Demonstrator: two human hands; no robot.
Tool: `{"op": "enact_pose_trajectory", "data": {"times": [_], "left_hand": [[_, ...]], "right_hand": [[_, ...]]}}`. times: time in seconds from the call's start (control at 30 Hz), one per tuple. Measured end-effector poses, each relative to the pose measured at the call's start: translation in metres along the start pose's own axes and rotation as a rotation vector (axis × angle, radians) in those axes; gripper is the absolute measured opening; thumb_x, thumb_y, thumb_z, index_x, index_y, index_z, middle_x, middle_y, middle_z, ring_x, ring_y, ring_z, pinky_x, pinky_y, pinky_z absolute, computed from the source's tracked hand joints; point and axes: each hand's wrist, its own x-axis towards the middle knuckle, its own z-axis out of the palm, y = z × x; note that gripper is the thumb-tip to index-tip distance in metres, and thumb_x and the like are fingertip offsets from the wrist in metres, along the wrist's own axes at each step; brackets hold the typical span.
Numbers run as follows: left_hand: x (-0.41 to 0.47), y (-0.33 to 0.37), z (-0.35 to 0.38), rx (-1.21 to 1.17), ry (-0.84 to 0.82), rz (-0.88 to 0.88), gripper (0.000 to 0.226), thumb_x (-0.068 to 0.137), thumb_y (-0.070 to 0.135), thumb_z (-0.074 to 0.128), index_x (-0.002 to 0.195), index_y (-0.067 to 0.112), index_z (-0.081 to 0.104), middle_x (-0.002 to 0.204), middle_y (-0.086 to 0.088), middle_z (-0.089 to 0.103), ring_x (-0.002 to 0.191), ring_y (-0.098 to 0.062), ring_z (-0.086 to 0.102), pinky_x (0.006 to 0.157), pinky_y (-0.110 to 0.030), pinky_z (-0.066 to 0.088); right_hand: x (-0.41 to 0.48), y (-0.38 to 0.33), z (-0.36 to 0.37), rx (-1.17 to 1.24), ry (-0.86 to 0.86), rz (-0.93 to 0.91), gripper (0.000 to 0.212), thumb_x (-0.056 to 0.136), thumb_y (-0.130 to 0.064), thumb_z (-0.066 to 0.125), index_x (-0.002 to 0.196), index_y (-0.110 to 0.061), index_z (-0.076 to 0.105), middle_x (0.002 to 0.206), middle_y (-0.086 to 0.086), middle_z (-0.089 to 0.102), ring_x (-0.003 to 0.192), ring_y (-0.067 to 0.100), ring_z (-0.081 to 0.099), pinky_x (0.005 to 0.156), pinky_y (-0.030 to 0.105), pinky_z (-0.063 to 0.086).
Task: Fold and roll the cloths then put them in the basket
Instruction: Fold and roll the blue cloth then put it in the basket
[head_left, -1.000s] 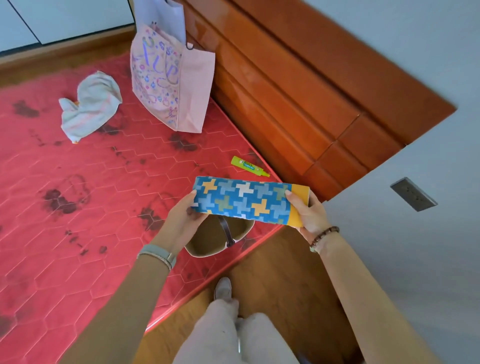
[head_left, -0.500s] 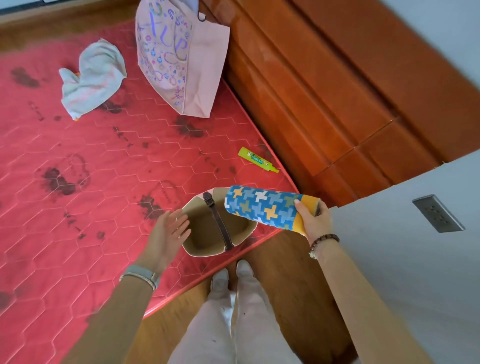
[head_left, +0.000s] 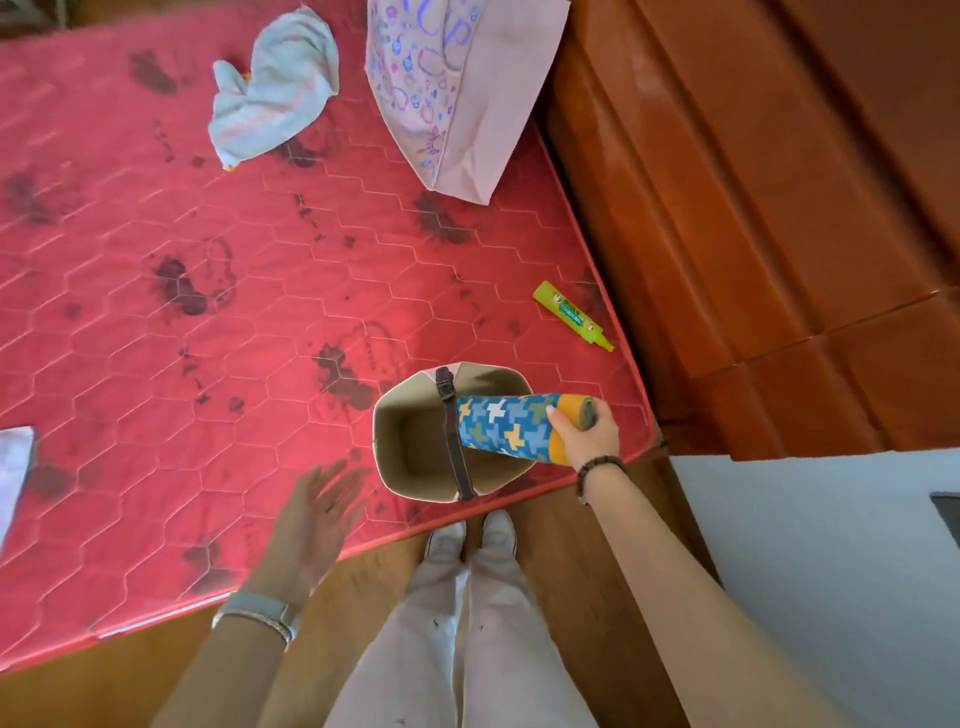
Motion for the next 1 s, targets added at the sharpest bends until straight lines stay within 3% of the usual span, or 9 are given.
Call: {"op": "enact_pose_trajectory", "data": {"times": [0.13,0.37,0.53,0.67,0.73,0.8,0.87,0.93,1.0], "left_hand": [[0.000,-0.017,-0.029,0.001,0.109,0.015,0.043,0.107,0.023,0.032,0.143,0.002,0.041,0.141,-0.017,0.048,0.130,-0.030,0.046,0.109,-0.042,0.036],[0.010,-0.034,-0.070,-0.019,0.224,0.043,0.044,0.107,0.020,0.027,0.146,0.002,0.037,0.150,-0.018,0.042,0.140,-0.034,0.037,0.117,-0.051,0.026],[0.013,-0.042,-0.071,-0.058,0.196,0.004,0.043,0.107,0.021,0.026,0.107,0.011,0.068,0.131,-0.014,0.057,0.118,-0.027,0.057,0.097,-0.042,0.051],[0.008,-0.045,-0.072,-0.070,0.141,0.042,0.037,0.097,0.038,0.048,0.111,0.011,0.070,0.123,-0.009,0.062,0.083,-0.013,0.074,0.068,-0.024,0.060],[0.004,-0.042,-0.069,-0.042,0.134,0.047,0.038,0.067,0.053,0.079,0.086,0.021,0.081,0.112,-0.006,0.070,0.081,-0.010,0.075,0.068,-0.024,0.060],[0.003,-0.042,-0.067,-0.077,0.141,0.039,0.028,0.081,0.049,0.067,0.081,0.025,0.082,0.114,-0.006,0.067,0.082,-0.011,0.075,0.068,-0.025,0.061],[0.008,-0.044,-0.067,-0.140,0.129,0.023,0.041,0.096,0.036,0.043,0.098,0.016,0.079,0.116,-0.008,0.069,0.085,-0.013,0.075,0.069,-0.027,0.061],[0.008,-0.039,-0.058,-0.173,0.090,0.028,0.043,0.089,0.038,0.044,0.108,0.015,0.075,0.115,-0.006,0.073,0.091,-0.015,0.074,0.073,-0.029,0.061],[0.009,-0.030,-0.044,-0.168,0.061,0.053,0.037,0.082,0.041,0.053,0.097,0.020,0.081,0.114,-0.005,0.074,0.097,-0.018,0.073,0.079,-0.031,0.060]], "right_hand": [[0.018,0.000,0.024,-0.064,-0.087,-0.027,0.046,0.078,-0.028,0.080,0.115,-0.010,0.059,0.114,0.008,0.063,0.110,0.029,0.060,0.095,0.036,0.047],[0.061,-0.007,0.048,-0.158,-0.174,-0.046,0.055,0.072,-0.028,0.086,0.117,-0.011,0.058,0.111,0.002,0.062,0.108,0.023,0.060,0.087,0.026,0.045],[0.091,-0.011,0.056,-0.266,-0.248,-0.103,0.057,0.068,-0.024,0.089,0.113,-0.011,0.058,0.105,0.000,0.059,0.108,0.023,0.061,0.090,0.030,0.048],[0.101,-0.012,0.067,-0.325,-0.247,-0.181,0.056,0.067,-0.024,0.089,0.113,-0.012,0.060,0.112,0.006,0.065,0.108,0.026,0.060,0.091,0.033,0.049],[0.102,-0.009,0.074,-0.325,-0.209,-0.226,0.059,0.066,-0.023,0.089,0.115,-0.011,0.058,0.116,0.011,0.063,0.110,0.029,0.058,0.092,0.035,0.048],[0.099,-0.007,0.078,-0.313,-0.190,-0.232,0.066,0.067,-0.022,0.088,0.122,-0.009,0.054,0.121,0.014,0.058,0.114,0.030,0.055,0.094,0.036,0.046],[0.096,-0.005,0.078,-0.310,-0.182,-0.218,0.072,0.067,-0.021,0.088,0.127,-0.007,0.049,0.125,0.015,0.054,0.118,0.029,0.052,0.098,0.037,0.045],[0.094,0.000,0.076,-0.317,-0.167,-0.216,0.073,0.067,-0.022,0.088,0.126,-0.007,0.048,0.125,0.015,0.053,0.118,0.030,0.050,0.099,0.039,0.045],[0.092,0.003,0.073,-0.306,-0.167,-0.213,0.070,0.066,-0.024,0.087,0.123,-0.009,0.049,0.122,0.014,0.055,0.116,0.029,0.052,0.097,0.039,0.047]]}}
